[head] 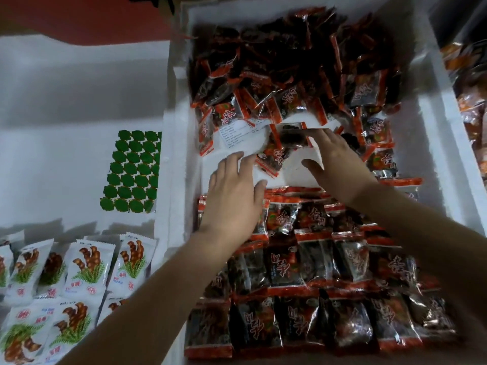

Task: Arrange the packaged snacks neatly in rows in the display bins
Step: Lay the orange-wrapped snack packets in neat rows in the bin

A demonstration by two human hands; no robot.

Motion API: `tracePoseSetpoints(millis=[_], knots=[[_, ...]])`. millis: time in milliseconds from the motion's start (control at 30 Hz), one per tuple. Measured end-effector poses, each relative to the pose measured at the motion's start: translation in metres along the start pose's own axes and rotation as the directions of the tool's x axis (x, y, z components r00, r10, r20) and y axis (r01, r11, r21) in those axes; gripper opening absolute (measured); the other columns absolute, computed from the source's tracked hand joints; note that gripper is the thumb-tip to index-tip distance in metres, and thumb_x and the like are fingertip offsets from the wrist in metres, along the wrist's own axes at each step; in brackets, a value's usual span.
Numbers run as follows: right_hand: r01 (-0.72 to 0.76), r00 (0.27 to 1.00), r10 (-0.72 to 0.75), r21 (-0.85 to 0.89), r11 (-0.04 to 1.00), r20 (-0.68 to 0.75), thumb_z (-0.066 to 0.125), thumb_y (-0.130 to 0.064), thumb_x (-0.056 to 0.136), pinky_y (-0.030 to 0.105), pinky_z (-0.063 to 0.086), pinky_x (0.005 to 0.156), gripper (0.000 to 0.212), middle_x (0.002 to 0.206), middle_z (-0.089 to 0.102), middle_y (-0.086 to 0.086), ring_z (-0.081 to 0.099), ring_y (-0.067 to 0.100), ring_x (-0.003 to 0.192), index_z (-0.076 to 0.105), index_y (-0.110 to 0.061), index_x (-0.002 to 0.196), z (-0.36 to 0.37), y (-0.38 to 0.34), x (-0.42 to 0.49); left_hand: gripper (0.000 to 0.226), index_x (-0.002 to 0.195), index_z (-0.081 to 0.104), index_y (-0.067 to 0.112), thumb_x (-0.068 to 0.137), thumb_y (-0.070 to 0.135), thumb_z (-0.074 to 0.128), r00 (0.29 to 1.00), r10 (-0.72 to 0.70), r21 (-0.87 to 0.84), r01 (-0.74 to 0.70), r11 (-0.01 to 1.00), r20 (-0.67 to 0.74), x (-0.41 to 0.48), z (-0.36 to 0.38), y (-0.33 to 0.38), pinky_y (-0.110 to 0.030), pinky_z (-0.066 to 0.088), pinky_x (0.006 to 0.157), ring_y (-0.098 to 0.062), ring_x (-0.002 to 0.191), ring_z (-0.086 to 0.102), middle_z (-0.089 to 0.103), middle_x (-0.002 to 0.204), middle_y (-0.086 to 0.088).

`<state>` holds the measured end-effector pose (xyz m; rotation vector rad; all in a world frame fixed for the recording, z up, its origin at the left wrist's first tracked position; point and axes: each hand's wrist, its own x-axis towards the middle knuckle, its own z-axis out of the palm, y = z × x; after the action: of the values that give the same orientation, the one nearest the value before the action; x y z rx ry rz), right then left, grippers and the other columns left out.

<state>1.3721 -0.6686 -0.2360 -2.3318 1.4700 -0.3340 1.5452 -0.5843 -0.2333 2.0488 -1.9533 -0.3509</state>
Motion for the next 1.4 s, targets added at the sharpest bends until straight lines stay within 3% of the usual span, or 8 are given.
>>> tracePoseSetpoints(millis=[200, 433, 600, 833, 933, 1100, 1233, 1400], knots=[[0.046, 0.997, -0.045, -0.027, 0.999, 0.064, 0.061, -0.011, 0.088, 0.037, 0.029, 0.111, 0.063, 0.143, 0.041, 0.008, 0.035, 0.026, 0.133, 0.031, -0.016, 0.143, 0.01, 0.012, 0.043, 0.053, 0.137, 0.038, 0.008, 0.096, 0.04, 0.047, 0.983, -0.135, -0.025, 0.139, 0.99, 0.124, 0.064, 0.022, 0.009, -0.033, 0.027, 0.104, -0.026, 0.128, 0.029, 0.04, 0.135, -0.012], [0.1, 0.992, -0.116, -0.241, 0.965, -0.055, 0.054, -0.026, 0.094, 0.036, 0.042, 0.088, 0.037, 0.122, 0.057, 0.005, 0.047, 0.026, 0.116, 0.046, -0.017, 0.129, 0.016, 0.021, 0.052, 0.054, 0.122, 0.048, 0.001, 0.086, 0.036, 0.066, 0.949, -0.214, -0.067, 0.235, 0.97, 0.23, 0.091, 0.035, 0.007, -0.033, 0.038, 0.092, -0.03, 0.117, 0.045, 0.051, 0.122, -0.015], [-0.003, 0.992, 0.02, 0.134, 0.991, -0.128, 0.048, -0.027, 0.097, 0.038, 0.053, 0.065, 0.027, 0.09, 0.066, 0.009, 0.065, 0.026, 0.077, 0.045, -0.009, 0.116, -0.005, 0.018, 0.033, 0.026, 0.113, 0.059, 0.008, 0.09, 0.019, 0.061, 0.966, -0.117, -0.265, 0.177, 0.948, 0.229, 0.084, 0.024, 0.013, -0.012, 0.035, 0.067, -0.015, 0.084, 0.05, 0.056, 0.104, -0.008], [-0.187, 0.981, 0.175, 0.587, 0.787, 0.078, 0.058, -0.032, 0.089, 0.005, 0.046, 0.067, 0.029, 0.1, 0.066, -0.013, 0.064, -0.002, 0.087, 0.049, -0.025, 0.115, -0.027, 0.015, -0.024, 0.024, 0.098, 0.051, 0.021, 0.083, 0.013, 0.067, 0.98, -0.155, -0.564, 0.199, 0.802, 0.126, 0.049, -0.012, 0.023, -0.012, 0.042, 0.054, -0.005, 0.065, 0.057, 0.062, 0.078, 0.009], [-0.226, 0.974, 0.176, 0.554, 0.801, 0.142, 0.061, -0.035, 0.087, 0.007, 0.045, 0.056, 0.011, 0.09, 0.066, -0.015, 0.063, -0.004, 0.075, 0.055, -0.035, 0.096, -0.024, 0.015, -0.038, 0.026, 0.095, 0.053, 0.027, 0.079, 0.018, 0.071, 0.973, -0.111, -0.539, 0.204, 0.817, 0.2, 0.034, -0.017, 0.027, -0.013, 0.043, 0.048, -0.005, 0.061, 0.062, 0.066, 0.078, 0.009], [-0.266, 0.961, 0.184, 0.512, 0.817, 0.206, 0.072, -0.024, 0.08, 0.01, 0.043, 0.049, 0.024, 0.075, 0.065, -0.011, 0.058, -0.005, 0.055, 0.051, -0.026, 0.093, -0.009, 0.016, -0.048, 0.021, 0.095, 0.059, 0.027, 0.079, 0.025, 0.072, 0.962, -0.033, -0.406, 0.144, 0.903, 0.27, 0.021, -0.017, 0.028, -0.01, 0.045, 0.058, -0.001, 0.072, 0.062, 0.067, 0.082, 0.01], [-0.232, 0.969, 0.162, 0.468, 0.853, 0.185, 0.073, -0.022, 0.079, 0.01, 0.042, 0.057, 0.021, 0.074, 0.06, -0.013, 0.059, 0.003, 0.069, 0.056, -0.025, 0.091, -0.005, 0.016, -0.05, 0.036, 0.102, 0.049, 0.031, 0.08, 0.017, 0.073, 0.94, 0.031, -0.39, 0.111, 0.914, 0.341, 0.014, -0.015, 0.028, -0.016, 0.044, 0.052, -0.012, 0.067, 0.063, 0.064, 0.082, 0.005], [-0.159, 0.971, 0.089, 0.324, 0.933, 0.22, 0.069, -0.025, 0.082, 0.012, 0.045, 0.066, 0.021, 0.08, 0.056, -0.018, 0.057, 0.004, 0.077, 0.058, -0.026, 0.1, -0.004, 0.015, -0.05, 0.027, 0.104, 0.045, 0.028, 0.088, 0.021, 0.066, 0.921, 0.123, -0.326, 0.005, 0.945, 0.37, 0.0, -0.008, 0.029, -0.013, 0.037, 0.051, -0.002, 0.058, 0.05, 0.051, 0.072, 0.011]])
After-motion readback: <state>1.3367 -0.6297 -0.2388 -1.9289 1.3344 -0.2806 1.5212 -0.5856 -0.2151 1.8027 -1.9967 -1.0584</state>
